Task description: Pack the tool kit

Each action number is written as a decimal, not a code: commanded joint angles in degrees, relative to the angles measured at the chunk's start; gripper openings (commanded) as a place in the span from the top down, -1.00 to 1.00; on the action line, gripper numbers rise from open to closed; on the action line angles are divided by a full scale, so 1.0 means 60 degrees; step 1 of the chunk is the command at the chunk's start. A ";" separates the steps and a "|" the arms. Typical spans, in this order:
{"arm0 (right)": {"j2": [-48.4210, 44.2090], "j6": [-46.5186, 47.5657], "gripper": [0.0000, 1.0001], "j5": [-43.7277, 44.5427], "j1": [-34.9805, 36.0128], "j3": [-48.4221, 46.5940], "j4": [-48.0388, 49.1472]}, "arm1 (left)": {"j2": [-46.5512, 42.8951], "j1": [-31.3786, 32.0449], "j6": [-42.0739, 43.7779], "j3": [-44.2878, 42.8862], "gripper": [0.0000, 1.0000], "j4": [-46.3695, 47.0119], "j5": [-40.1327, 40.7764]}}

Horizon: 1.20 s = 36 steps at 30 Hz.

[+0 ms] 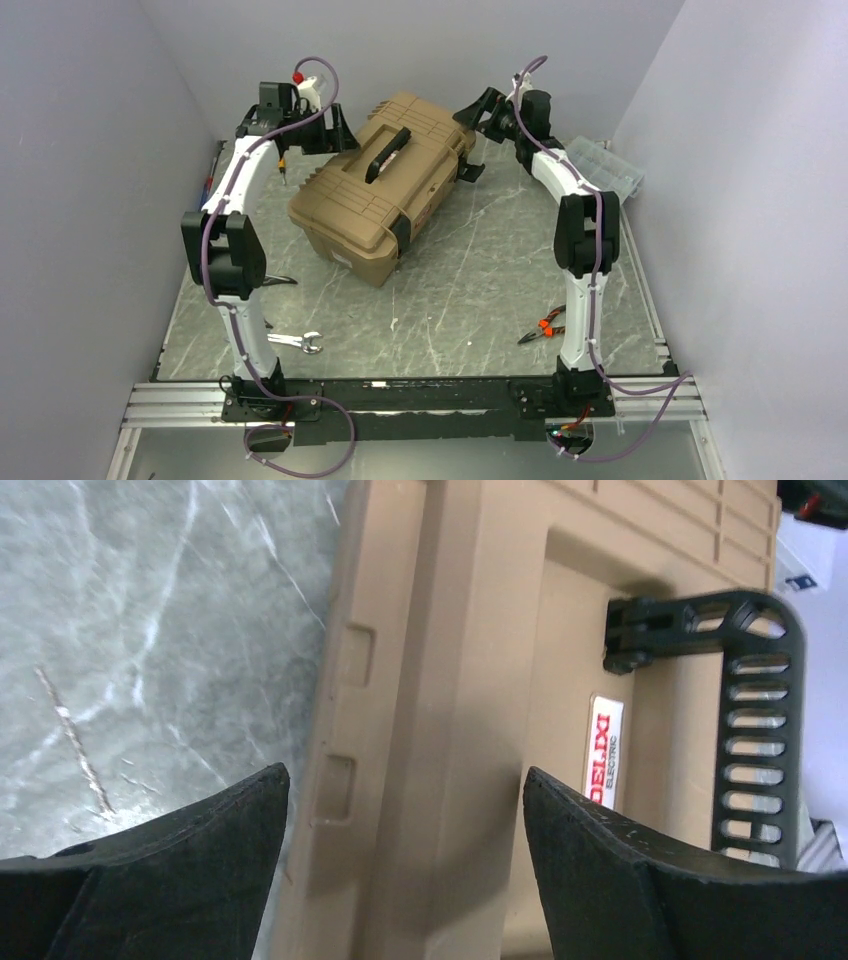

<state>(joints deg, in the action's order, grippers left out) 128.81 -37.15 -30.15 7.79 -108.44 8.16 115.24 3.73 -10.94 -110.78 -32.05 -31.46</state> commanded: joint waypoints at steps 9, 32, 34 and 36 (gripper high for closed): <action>-0.1349 -0.0361 -0.82 -0.1553 0.0101 0.2881 0.1261 | -0.1698 0.0465 -0.1069 0.3436 -0.68 0.0917 -0.1600; -0.4662 0.0041 -0.76 0.0192 0.2171 0.6862 0.0491 | -0.5171 0.1477 -0.0871 0.6748 -0.70 0.0496 -0.0861; -0.5037 0.0111 -0.76 0.0540 0.2417 0.7267 0.0457 | -0.5416 0.1535 -0.0913 0.7019 -0.70 0.0663 -0.0890; -0.5339 0.0025 -0.75 0.0666 0.2609 0.7724 0.0598 | -0.5541 0.1581 -0.0846 0.7118 -0.70 0.0507 -0.0915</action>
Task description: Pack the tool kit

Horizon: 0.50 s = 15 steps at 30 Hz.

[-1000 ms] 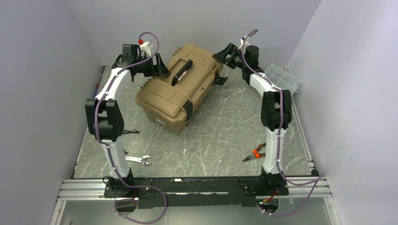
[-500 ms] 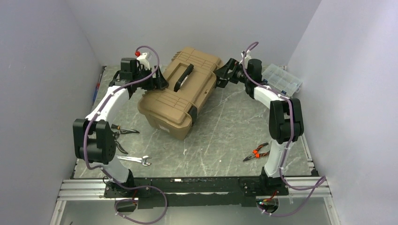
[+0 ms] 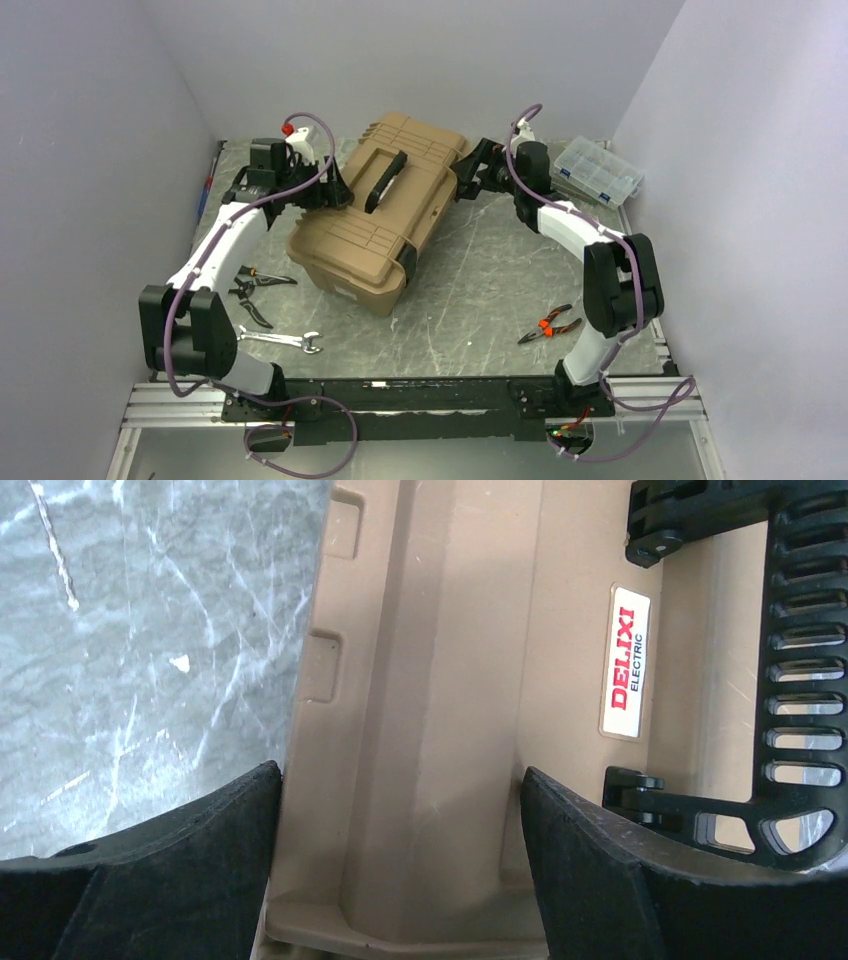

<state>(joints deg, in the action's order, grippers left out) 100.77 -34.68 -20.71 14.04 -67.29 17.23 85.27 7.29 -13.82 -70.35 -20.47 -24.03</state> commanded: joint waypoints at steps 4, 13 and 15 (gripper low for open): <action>-0.1440 -0.0505 -0.75 -0.0688 0.1911 0.1850 -0.0773 | -0.1061 0.1118 -0.0191 0.0747 -0.70 -0.1788 -0.2086; -0.2698 -0.0355 -0.87 0.0577 0.2180 0.2465 -0.1899 | -0.1968 0.1187 0.0244 0.0664 -0.75 -0.2607 -0.1115; -0.2812 -0.0219 -0.95 0.0866 0.2057 0.2153 -0.2434 | -0.1866 0.1187 0.0488 -0.0171 -0.77 -0.3166 -0.0515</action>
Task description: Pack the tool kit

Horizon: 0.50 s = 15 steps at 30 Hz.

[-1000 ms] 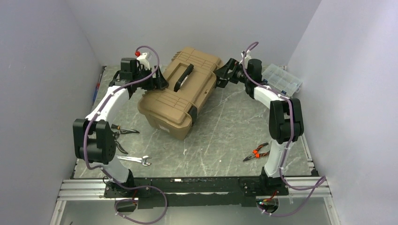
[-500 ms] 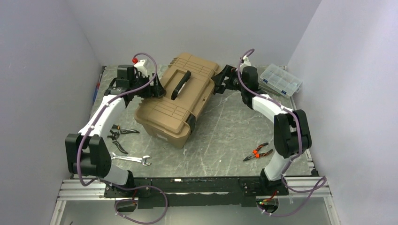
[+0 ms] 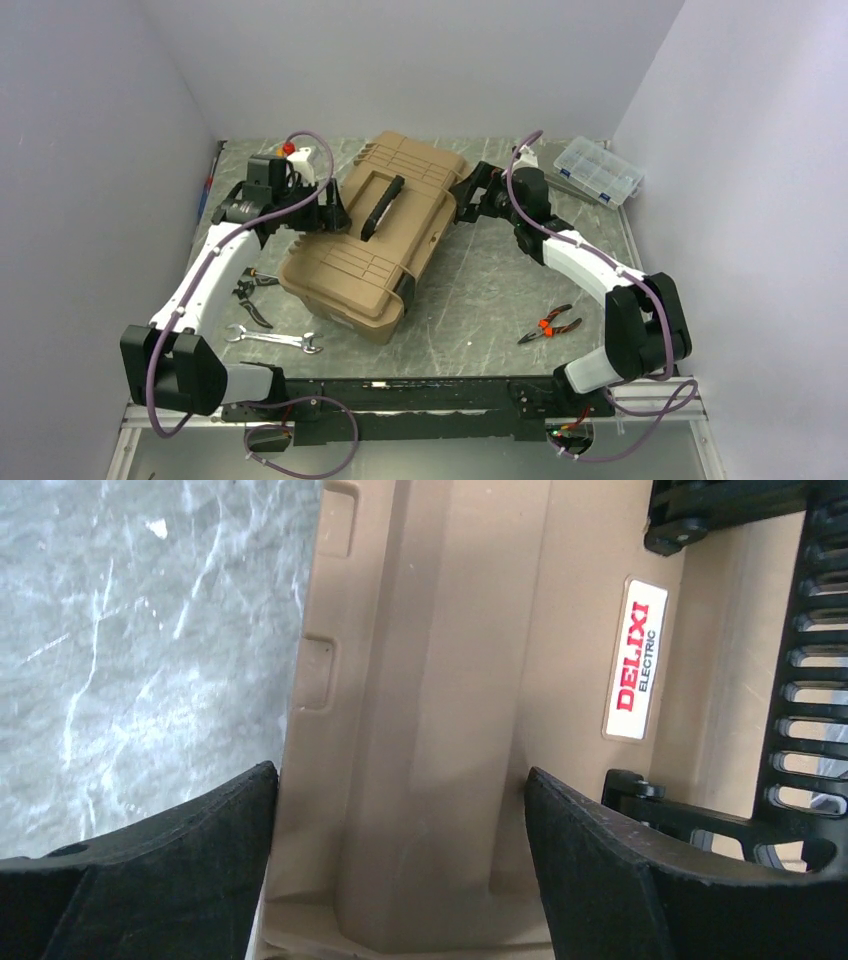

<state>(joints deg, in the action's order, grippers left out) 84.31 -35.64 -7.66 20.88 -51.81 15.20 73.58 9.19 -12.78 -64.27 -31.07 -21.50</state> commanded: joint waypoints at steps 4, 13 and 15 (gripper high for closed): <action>-0.0614 -0.0227 -0.99 -0.1389 0.0218 -0.0459 -0.2316 | 0.0283 0.0882 0.0694 -0.2996 -0.82 -0.2171 0.0170; -0.1796 -0.0992 -0.94 -0.1274 -0.1497 0.0632 -0.2228 | 0.1231 0.2206 0.1155 -0.5993 -0.82 -0.2423 0.1835; -0.1865 -0.1069 -0.87 -0.1275 -0.1788 0.0932 -0.2140 | 0.1464 0.2616 0.1289 -0.6100 -0.81 -0.1872 0.1836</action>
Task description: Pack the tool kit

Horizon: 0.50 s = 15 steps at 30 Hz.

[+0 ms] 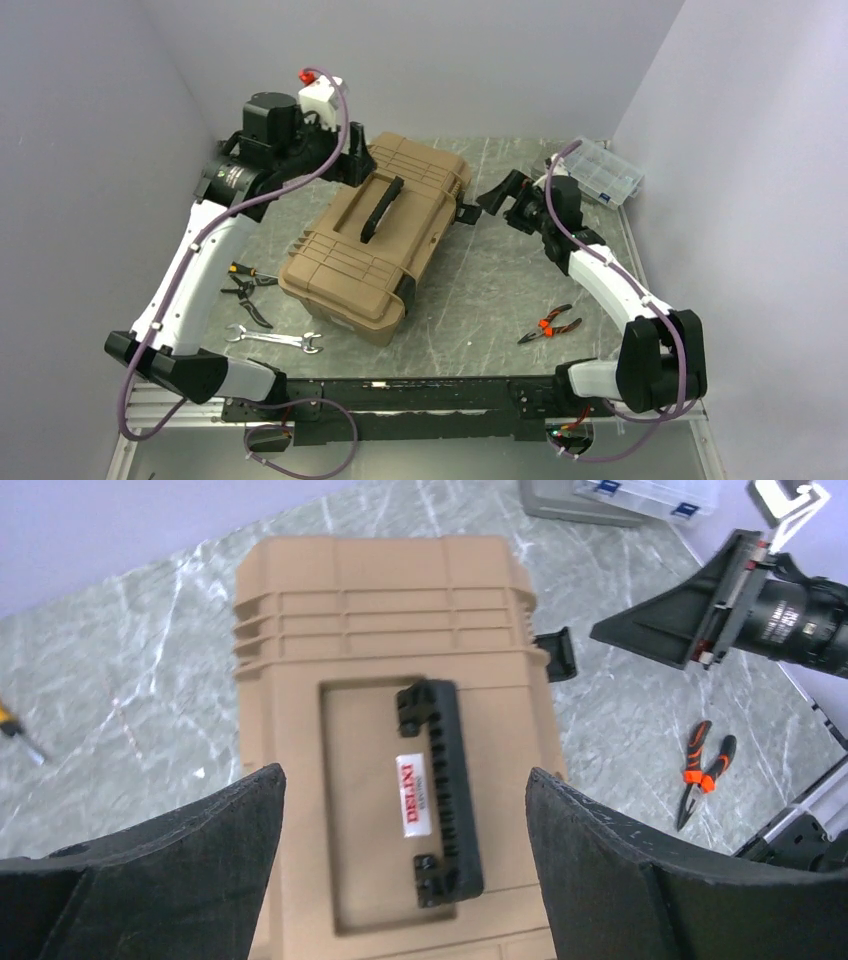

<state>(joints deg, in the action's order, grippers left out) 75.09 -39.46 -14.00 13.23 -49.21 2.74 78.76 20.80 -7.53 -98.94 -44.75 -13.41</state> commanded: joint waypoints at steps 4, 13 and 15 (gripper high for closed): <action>-0.0319 -0.0575 -0.59 -0.0137 -0.0807 0.0980 0.0095 | 0.1244 0.1470 0.0579 -0.0334 -0.79 0.1569 0.0433; 0.0276 -0.0856 0.41 -0.0199 -0.1031 0.1649 0.0947 | 0.4120 0.2877 0.1886 -0.2629 -0.71 0.2088 0.1350; 0.0579 -0.0951 0.57 -0.0360 -0.1032 0.1667 0.1199 | 0.4877 0.2953 0.1903 -0.3422 -0.65 0.1830 0.1591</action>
<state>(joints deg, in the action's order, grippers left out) 75.83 -43.99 -14.31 7.29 -39.59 4.34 103.26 37.45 0.60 -110.10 -35.24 -7.44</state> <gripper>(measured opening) 0.291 0.852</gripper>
